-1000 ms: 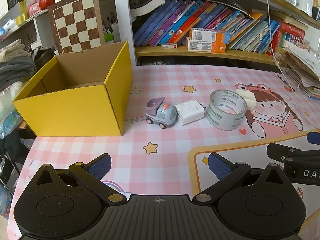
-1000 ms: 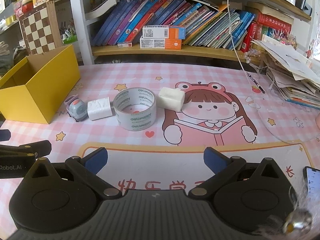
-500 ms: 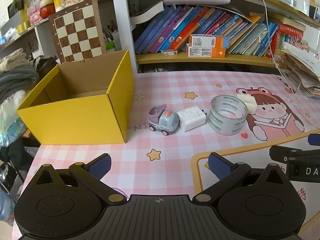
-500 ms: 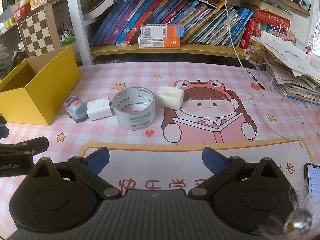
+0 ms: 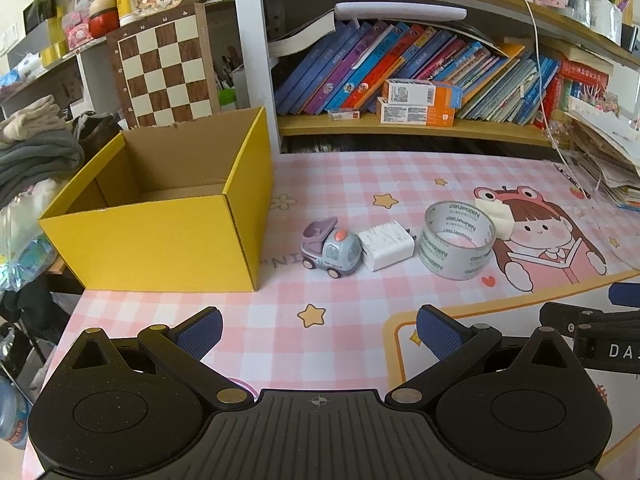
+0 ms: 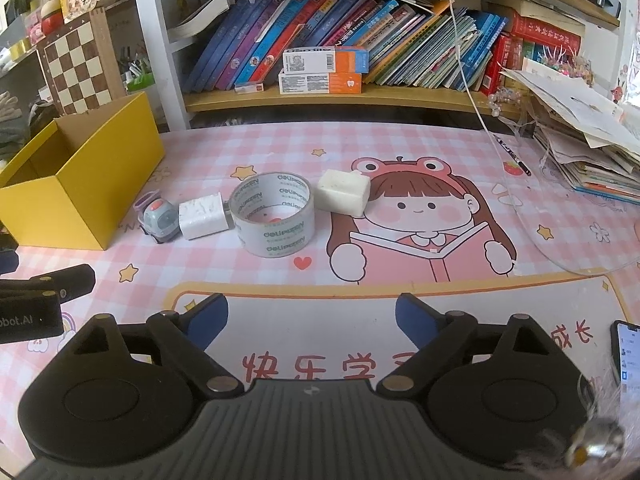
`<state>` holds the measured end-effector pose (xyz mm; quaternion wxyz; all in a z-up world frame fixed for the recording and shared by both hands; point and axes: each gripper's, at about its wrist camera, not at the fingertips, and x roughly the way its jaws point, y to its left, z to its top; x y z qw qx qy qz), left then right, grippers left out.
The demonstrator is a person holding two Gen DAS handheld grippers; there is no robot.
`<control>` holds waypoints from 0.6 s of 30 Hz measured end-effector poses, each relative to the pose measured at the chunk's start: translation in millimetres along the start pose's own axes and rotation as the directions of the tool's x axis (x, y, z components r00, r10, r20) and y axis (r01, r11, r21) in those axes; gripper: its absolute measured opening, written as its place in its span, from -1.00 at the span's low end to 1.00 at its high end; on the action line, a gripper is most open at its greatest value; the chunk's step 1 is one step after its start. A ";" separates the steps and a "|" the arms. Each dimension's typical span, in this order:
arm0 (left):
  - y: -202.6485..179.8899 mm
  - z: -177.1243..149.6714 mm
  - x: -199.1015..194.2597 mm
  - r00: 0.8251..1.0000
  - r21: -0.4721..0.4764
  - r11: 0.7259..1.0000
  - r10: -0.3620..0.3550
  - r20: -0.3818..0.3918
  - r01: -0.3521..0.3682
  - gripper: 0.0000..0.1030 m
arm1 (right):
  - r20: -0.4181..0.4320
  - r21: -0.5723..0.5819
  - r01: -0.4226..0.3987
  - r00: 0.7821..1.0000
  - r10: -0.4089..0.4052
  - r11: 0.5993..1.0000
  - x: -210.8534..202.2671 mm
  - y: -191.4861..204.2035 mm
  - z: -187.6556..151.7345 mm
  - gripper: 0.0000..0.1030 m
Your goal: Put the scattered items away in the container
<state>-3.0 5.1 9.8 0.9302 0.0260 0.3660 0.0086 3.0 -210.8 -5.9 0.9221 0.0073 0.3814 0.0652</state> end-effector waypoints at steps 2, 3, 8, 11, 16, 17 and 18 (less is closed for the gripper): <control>0.9 0.8 0.5 1.000 -0.007 1.000 0.001 -0.003 -0.001 1.00 | 0.002 0.000 0.002 1.000 -0.002 1.000 -0.5 1.9 -0.5 0.79; 1.4 1.1 1.0 1.000 -0.010 1.000 0.001 -0.005 -0.001 1.00 | 0.003 0.000 0.002 1.000 -0.002 1.000 -0.5 1.8 -0.4 0.79; 2.6 1.9 4.4 1.000 -0.019 1.000 0.007 -0.018 -0.007 1.00 | 0.000 0.005 0.013 1.000 -0.013 1.000 0.9 -0.3 0.3 0.79; 3.7 2.3 6.4 1.000 -0.031 1.000 0.002 -0.024 -0.003 1.00 | -0.001 0.008 0.014 1.000 -0.014 1.000 1.7 -2.5 0.8 0.79; 4.2 3.1 7.9 1.000 -0.033 0.999 -0.009 -0.023 0.009 1.00 | -0.001 0.010 0.012 1.000 -0.012 1.000 2.3 -2.6 0.8 0.79; 4.1 3.3 8.0 1.000 -0.030 1.000 -0.008 -0.021 0.007 1.00 | -0.001 0.011 0.010 1.000 -0.010 1.000 2.6 -3.3 1.5 0.79; 3.9 3.4 8.0 1.000 -0.027 1.000 -0.007 -0.018 0.006 1.00 | -0.001 0.010 0.010 1.000 -0.010 1.000 2.6 -3.2 1.3 0.79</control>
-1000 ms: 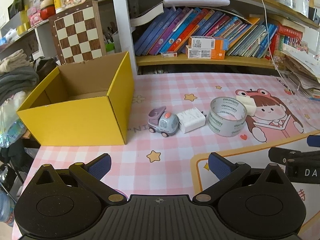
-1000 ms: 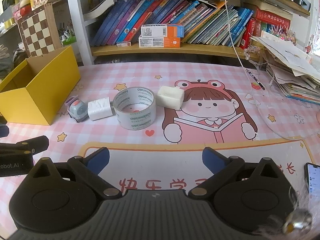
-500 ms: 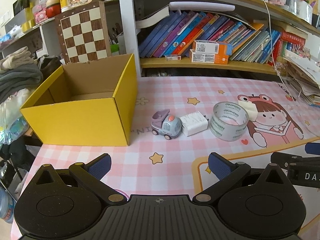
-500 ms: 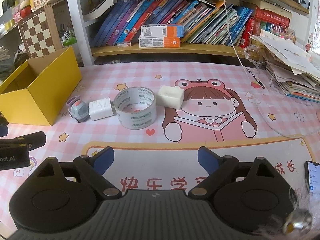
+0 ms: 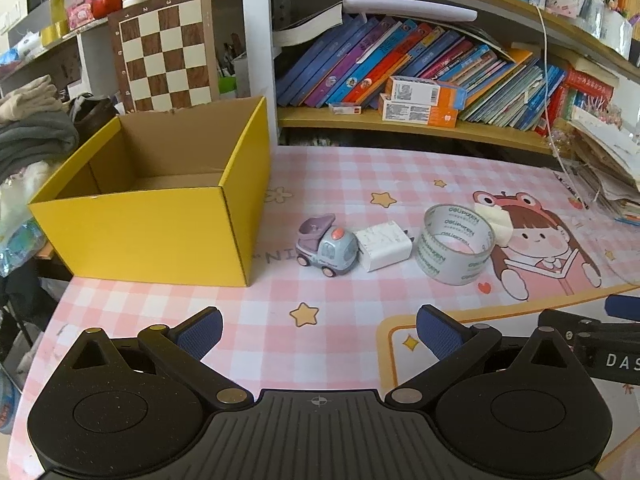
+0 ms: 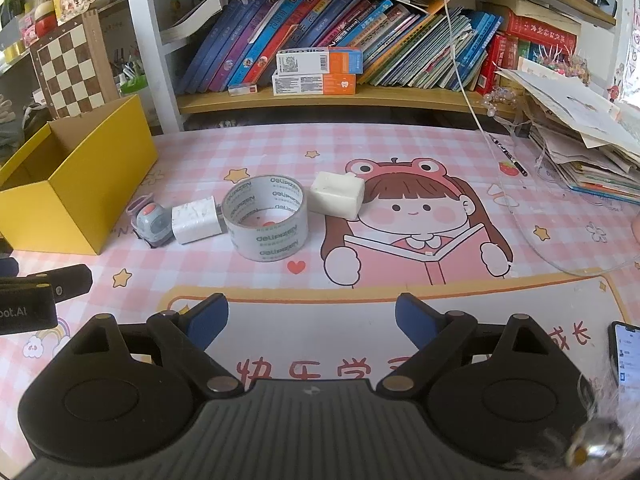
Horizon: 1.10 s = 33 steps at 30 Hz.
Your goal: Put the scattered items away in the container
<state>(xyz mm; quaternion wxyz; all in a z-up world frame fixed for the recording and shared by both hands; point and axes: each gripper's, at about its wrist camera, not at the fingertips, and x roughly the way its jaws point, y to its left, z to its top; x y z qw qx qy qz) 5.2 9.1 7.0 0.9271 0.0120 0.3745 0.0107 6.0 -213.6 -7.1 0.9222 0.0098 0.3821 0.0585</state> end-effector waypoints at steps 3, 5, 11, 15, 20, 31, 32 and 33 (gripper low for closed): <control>-0.6 0.4 0.2 1.000 0.009 1.000 0.003 0.007 -0.003 1.00 | 0.000 -0.006 0.009 1.000 -0.009 1.000 0.5 1.7 -1.2 0.79; -1.0 0.7 0.3 1.000 0.015 1.000 0.005 0.012 -0.006 1.00 | 0.002 -0.004 0.016 1.000 -0.016 1.000 2.1 1.5 0.1 0.80; -1.4 0.2 -0.5 0.999 0.035 0.999 0.010 0.035 -0.012 1.00 | 0.020 -0.020 0.009 1.000 -0.009 1.000 1.0 5.7 1.1 0.89; 0.6 -0.4 -2.7 0.999 0.037 0.999 -0.006 0.052 0.004 1.00 | 0.017 -0.031 0.004 1.000 -0.003 1.000 0.2 11.3 -1.4 0.94; 0.8 -3.1 -1.1 0.999 0.050 0.999 -0.015 0.039 0.013 1.00 | 0.016 -0.032 -0.004 1.000 0.005 0.999 0.0 16.5 -1.6 0.96; 9.1 -4.6 1.5 0.996 0.060 0.995 -0.080 0.025 0.078 1.00 | -0.001 -0.003 0.007 1.000 -0.007 1.000 0.0 23.7 -0.7 0.97; 9.8 -3.8 1.7 0.996 0.062 0.995 -0.084 0.022 0.082 1.00 | 0.001 -0.004 0.014 1.000 -0.014 1.000 -1.2 25.2 -0.5 0.97; 10.5 -3.0 1.9 0.996 0.063 0.994 -0.088 0.018 0.087 1.00 | 0.005 -0.006 0.020 1.000 -0.020 1.000 -2.7 26.9 -0.5 0.97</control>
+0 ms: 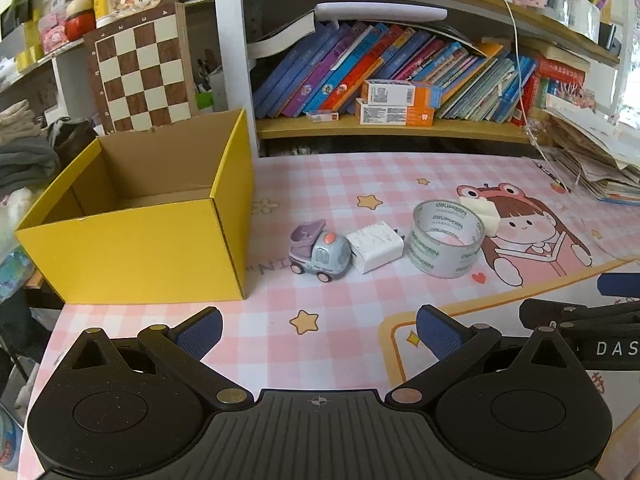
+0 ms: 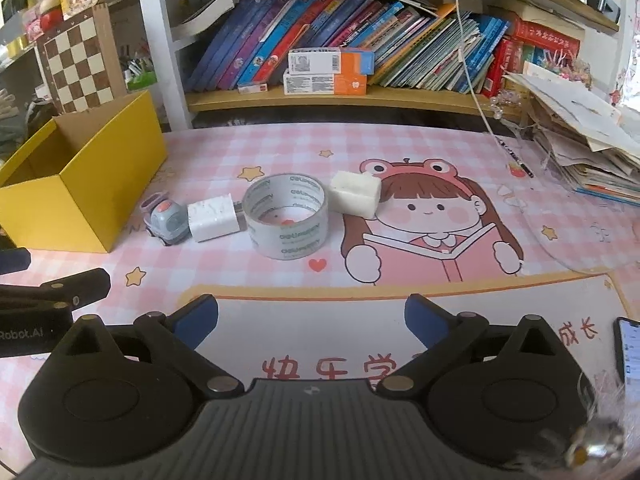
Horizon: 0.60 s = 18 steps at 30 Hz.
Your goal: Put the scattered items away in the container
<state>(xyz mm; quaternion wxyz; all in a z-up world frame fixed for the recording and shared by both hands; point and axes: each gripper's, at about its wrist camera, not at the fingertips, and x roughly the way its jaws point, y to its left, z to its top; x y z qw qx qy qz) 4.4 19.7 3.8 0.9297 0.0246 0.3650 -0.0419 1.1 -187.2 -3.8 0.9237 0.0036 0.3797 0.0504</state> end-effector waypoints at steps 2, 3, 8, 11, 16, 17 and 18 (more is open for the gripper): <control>3.3 1.9 0.7 1.000 -0.012 1.000 -0.021 -0.008 0.021 1.00 | 0.008 -0.001 0.011 1.000 -0.011 1.000 -2.8 3.0 -0.1 0.97; 5.4 2.3 0.8 0.999 -0.019 0.999 -0.031 -0.012 0.031 1.00 | 0.010 0.002 0.017 1.000 -0.017 1.000 -4.0 3.7 -0.5 0.97; 12.6 2.2 4.2 0.999 -0.023 0.999 -0.037 -0.031 0.037 1.00 | -0.001 0.037 0.030 1.000 -0.030 0.999 -6.1 6.7 -3.4 0.96; 18.6 1.0 6.8 0.997 -0.032 0.998 -0.060 -0.048 0.058 1.00 | -0.022 0.062 0.044 0.999 -0.042 0.997 -6.1 9.6 -5.2 0.96; 26.1 -1.4 10.0 0.993 -0.029 0.996 -0.090 -0.071 0.088 1.00 | -0.016 0.073 0.065 0.998 -0.064 0.995 -9.8 20.2 -7.7 0.92; 27.3 -1.9 9.9 0.992 -0.028 0.995 -0.100 -0.071 0.099 1.00 | -0.010 0.071 0.072 0.997 -0.071 0.995 -11.0 23.0 -8.2 0.92; 28.8 -2.5 9.8 0.991 -0.025 0.994 -0.112 -0.071 0.110 1.00 | -0.004 0.070 0.077 0.997 -0.077 0.995 -12.2 25.1 -8.4 0.92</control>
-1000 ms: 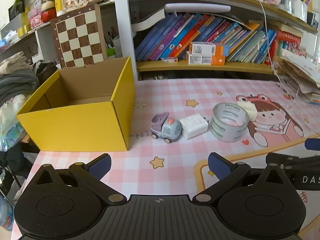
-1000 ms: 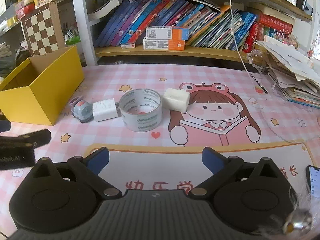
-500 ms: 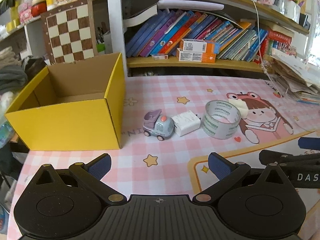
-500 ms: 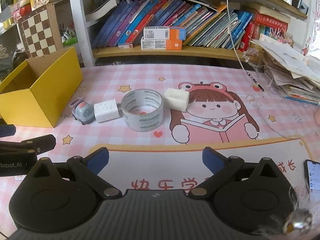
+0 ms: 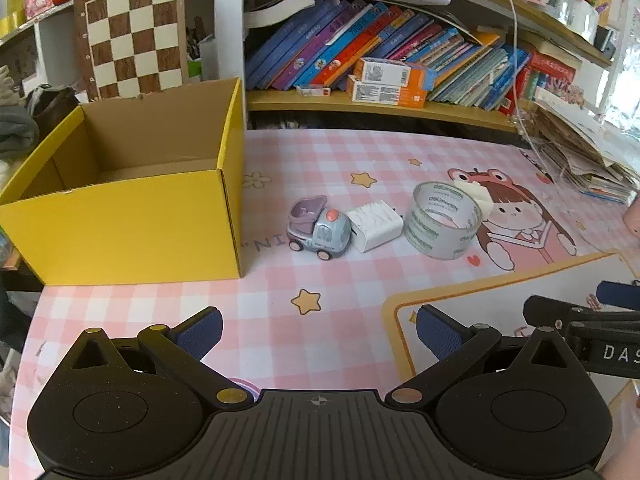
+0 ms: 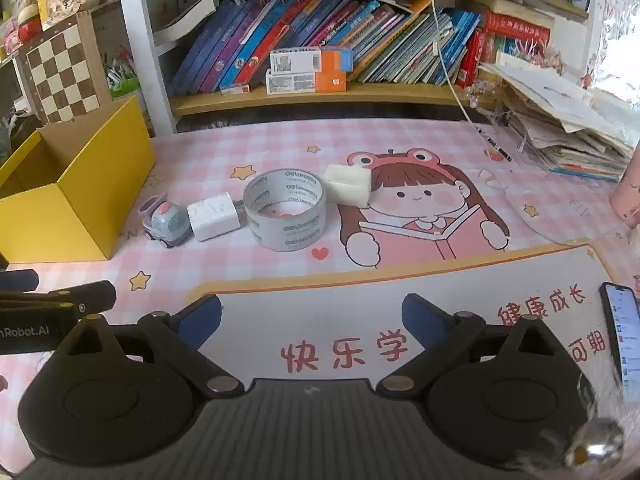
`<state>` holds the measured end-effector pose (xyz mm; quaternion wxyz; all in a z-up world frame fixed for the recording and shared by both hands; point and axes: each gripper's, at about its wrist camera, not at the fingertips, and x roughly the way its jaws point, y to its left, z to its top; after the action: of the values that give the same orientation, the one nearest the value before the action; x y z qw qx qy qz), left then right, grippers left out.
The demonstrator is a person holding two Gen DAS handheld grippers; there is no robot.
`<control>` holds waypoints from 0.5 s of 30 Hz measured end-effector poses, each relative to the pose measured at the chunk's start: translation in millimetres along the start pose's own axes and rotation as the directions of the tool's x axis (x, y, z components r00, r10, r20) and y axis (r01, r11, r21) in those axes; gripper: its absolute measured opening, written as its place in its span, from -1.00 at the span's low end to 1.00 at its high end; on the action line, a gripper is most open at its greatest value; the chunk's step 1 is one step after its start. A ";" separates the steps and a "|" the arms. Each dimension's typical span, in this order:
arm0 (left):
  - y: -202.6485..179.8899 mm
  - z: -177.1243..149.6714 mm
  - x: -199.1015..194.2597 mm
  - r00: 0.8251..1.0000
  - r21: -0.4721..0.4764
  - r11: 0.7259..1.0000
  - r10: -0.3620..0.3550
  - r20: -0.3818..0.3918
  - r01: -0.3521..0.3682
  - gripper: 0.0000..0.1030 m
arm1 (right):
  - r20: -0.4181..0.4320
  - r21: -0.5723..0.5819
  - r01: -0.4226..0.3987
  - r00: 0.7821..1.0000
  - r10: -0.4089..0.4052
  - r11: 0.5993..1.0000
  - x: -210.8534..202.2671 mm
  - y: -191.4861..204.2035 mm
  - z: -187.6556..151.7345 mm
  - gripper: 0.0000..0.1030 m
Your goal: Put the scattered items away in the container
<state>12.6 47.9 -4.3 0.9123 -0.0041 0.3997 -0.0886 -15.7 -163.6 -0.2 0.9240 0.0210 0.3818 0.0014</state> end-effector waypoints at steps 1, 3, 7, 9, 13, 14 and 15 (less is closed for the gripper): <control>1.4 -0.5 -0.3 1.000 0.000 1.000 -0.016 -0.001 0.016 1.00 | 0.005 0.001 0.004 1.000 -0.004 1.000 -1.1 1.8 -0.3 0.92; 4.2 -1.6 -0.4 0.998 -0.002 0.998 -0.057 -0.005 0.057 1.00 | 0.013 0.001 0.015 1.000 -0.015 1.000 -2.6 5.4 -1.2 0.92; 3.0 -4.3 -1.6 0.997 0.011 0.997 -0.077 -0.004 0.077 1.00 | 0.014 -0.003 0.032 0.999 -0.032 0.999 -3.3 9.1 -3.5 0.93; 1.5 -4.7 -1.7 0.997 0.013 0.997 -0.078 -0.002 0.078 1.00 | 0.012 -0.003 0.034 0.999 -0.034 0.999 -3.0 8.9 -3.9 0.93; -3.5 -2.7 0.9 0.999 -0.006 0.999 -0.049 0.001 0.049 1.00 | 0.024 -0.020 0.014 1.000 -0.013 1.000 0.3 2.6 -1.4 0.94; -6.0 -0.9 1.4 0.999 -0.014 0.999 -0.032 0.004 0.032 1.00 | 0.026 -0.022 0.004 1.000 -0.004 1.000 2.4 -0.8 0.8 0.94; -8.5 1.0 1.9 1.000 -0.021 1.000 -0.016 0.007 0.016 1.00 | 0.025 -0.022 -0.006 1.000 0.007 1.000 5.1 -5.1 3.5 0.94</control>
<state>13.3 39.2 -4.3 0.9128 -0.0171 0.3975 -0.0918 -9.6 -168.7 -1.5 0.9289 0.0122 0.3700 0.0084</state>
